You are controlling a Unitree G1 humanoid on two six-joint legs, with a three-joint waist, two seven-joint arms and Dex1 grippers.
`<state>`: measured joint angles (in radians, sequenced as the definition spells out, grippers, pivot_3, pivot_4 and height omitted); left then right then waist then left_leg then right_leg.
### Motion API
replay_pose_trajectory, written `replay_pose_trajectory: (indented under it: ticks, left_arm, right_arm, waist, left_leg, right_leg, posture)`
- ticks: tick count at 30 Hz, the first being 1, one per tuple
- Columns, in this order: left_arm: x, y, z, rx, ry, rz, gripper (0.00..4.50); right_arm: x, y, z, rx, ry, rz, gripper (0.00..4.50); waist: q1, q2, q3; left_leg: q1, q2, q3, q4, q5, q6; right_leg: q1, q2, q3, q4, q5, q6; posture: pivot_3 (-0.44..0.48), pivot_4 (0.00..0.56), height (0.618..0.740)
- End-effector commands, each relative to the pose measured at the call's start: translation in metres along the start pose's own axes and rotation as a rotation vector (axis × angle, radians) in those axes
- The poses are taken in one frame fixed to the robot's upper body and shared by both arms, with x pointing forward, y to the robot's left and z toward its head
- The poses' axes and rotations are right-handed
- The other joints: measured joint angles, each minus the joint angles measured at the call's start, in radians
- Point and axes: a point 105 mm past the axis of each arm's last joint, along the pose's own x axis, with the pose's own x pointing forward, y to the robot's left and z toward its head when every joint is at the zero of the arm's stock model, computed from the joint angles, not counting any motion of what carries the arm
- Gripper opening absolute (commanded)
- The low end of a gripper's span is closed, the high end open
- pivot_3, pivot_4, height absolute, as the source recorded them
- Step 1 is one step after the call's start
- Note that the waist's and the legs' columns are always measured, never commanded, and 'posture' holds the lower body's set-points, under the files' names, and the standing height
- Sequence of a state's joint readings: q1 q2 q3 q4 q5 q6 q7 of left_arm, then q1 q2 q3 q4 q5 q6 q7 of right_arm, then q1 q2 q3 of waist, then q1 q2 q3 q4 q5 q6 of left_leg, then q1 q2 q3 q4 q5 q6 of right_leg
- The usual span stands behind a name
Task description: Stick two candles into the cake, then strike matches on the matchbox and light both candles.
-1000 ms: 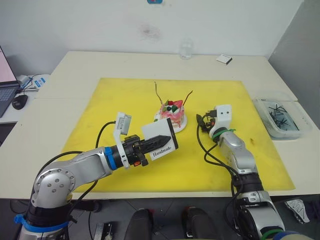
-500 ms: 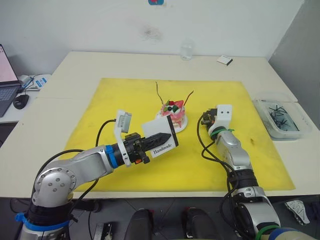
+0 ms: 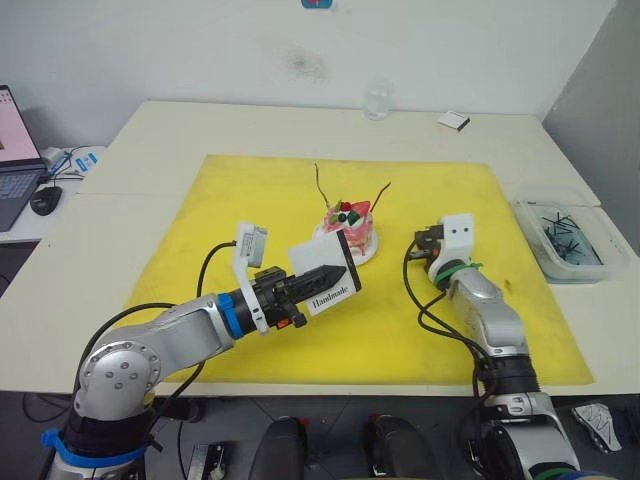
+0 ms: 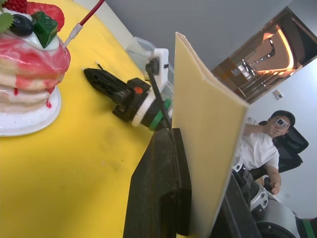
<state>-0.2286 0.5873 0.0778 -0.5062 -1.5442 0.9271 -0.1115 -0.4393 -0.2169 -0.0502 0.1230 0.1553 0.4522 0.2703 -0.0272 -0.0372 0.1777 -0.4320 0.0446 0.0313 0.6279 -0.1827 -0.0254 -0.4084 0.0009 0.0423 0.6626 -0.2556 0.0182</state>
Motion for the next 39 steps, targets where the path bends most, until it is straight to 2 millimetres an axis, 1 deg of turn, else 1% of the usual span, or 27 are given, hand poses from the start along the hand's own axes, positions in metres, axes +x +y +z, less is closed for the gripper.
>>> replay_pose_trajectory:
  ticks: [1, 5, 7, 9, 12, 15, 21, 23, 25, 33, 39]
  left_arm:
    - [0.003, -0.006, 0.005, 0.028, -0.019, -0.039, 0.0]
    - [0.001, -0.001, 0.004, 0.026, 0.004, -0.047, 0.0]
    - [-0.002, 0.004, 0.005, 0.021, 0.013, -0.043, 0.0]
    - [-0.002, 0.007, 0.005, 0.027, 0.039, -0.058, 0.0]
    - [0.005, 0.011, 0.005, 0.07, 0.082, -0.088, 0.0]
    - [0.016, 0.016, 0.015, 0.092, 0.077, -0.119, 0.0]
    - [0.029, 0.006, 0.022, 0.11, 0.097, -0.214, 0.0]
    - [0.03, 0.004, 0.023, 0.108, 0.1, -0.23, 0.0]
    - [0.031, 0.003, 0.023, 0.108, 0.103, -0.24, 0.0]
    - [0.032, 0.002, 0.029, 0.108, 0.108, -0.26, 0.0]
    - [0.034, 0.002, 0.03, 0.104, 0.108, -0.269, 0.0]
  right_arm:
    - [-0.014, 0.014, 0.016, -0.031, -0.013, 0.152, 0.02]
    - [-0.044, 0.031, 0.032, -0.049, -0.053, 0.381, 0.02]
    - [-0.066, 0.042, 0.045, -0.055, -0.087, 0.527, 0.02]
    - [-0.089, 0.056, 0.057, -0.125, -0.11, 0.69, 0.02]
    - [-0.11, 0.064, 0.076, -0.194, -0.114, 0.826, 0.02]
    - [-0.123, 0.073, 0.086, -0.301, -0.101, 0.915, 0.02]
    - [-0.118, 0.085, 0.103, -0.402, -0.168, 0.913, 0.02]
    - [-0.116, 0.087, 0.106, -0.416, -0.188, 0.904, 0.02]
    - [-0.115, 0.087, 0.108, -0.422, -0.201, 0.901, 0.02]
    - [-0.111, 0.079, 0.103, -0.436, -0.21, 0.883, 0.02]
    - [-0.109, 0.08, 0.097, -0.44, -0.208, 0.895, 0.02]
  waist:
    - [-0.001, 0.0, 0.0]
    - [0.0, 0.001, 0.0]
    - [0.0, 0.001, 0.001]
    - [0.0, 0.002, 0.001]
    - [0.0, 0.002, 0.002]
    - [0.0, 0.001, 0.002]
    - [-0.002, 0.001, 0.002]
    - [-0.001, 0.001, 0.002]
    - [-0.001, 0.001, 0.002]
    - [-0.001, 0.001, 0.002]
    - [-0.001, 0.001, 0.002]
  left_leg:
    - [0.0, 0.0, 0.0, 0.0, 0.0, 0.0]
    - [0.0, 0.001, 0.0, -0.001, 0.0, 0.0]
    - [0.0, 0.0, 0.0, -0.001, 0.0, 0.0]
    - [0.0, 0.001, 0.001, -0.001, 0.0, 0.0]
    - [0.0, 0.0, 0.001, -0.001, 0.0, 0.0]
    - [0.0, 0.0, 0.001, 0.0, 0.0, 0.0]
    - [-0.001, -0.001, 0.002, -0.001, 0.0, 0.0]
    - [-0.002, 0.0, 0.001, -0.002, -0.001, 0.0]
    - [-0.002, 0.0, 0.0, -0.002, -0.001, 0.0]
    - [-0.002, -0.001, 0.001, -0.001, -0.001, 0.0]
    - [-0.002, -0.001, 0.001, -0.001, -0.001, 0.0]
  right_leg:
    - [0.0, 0.0, 0.0, 0.0, 0.0, 0.0]
    - [-0.001, 0.001, 0.0, 0.0, 0.0, 0.0]
    - [-0.001, 0.001, 0.0, 0.0, 0.0, 0.001]
    - [-0.001, 0.001, -0.001, 0.0, 0.0, 0.001]
    - [-0.002, 0.001, -0.001, 0.0, -0.003, -0.004]
    - [-0.001, 0.0, -0.001, 0.0, -0.003, -0.004]
    - [-0.002, 0.0, -0.001, -0.001, -0.003, -0.004]
    - [-0.002, 0.0, -0.001, -0.001, -0.001, 0.002]
    - [-0.003, 0.0, -0.002, -0.001, -0.002, 0.003]
    - [-0.002, 0.0, -0.001, -0.001, -0.002, 0.004]
    - [-0.002, 0.0, -0.002, 0.0, -0.002, 0.004]
  posture:
    - [0.0, 0.15, 0.74]
    - [0.0, 0.15, 0.74]
    - [0.0, 0.15, 0.74]
    - [0.0, 0.15, 0.74]
    - [0.0, 0.15, 0.74]
    - [0.0, 0.15, 0.74]
    - [0.0, 0.15, 0.74]
    - [0.0, 0.15, 0.74]
    - [0.0, 0.15, 0.74]
    - [0.0, 0.15, 0.74]
    - [0.0, 0.15, 0.74]
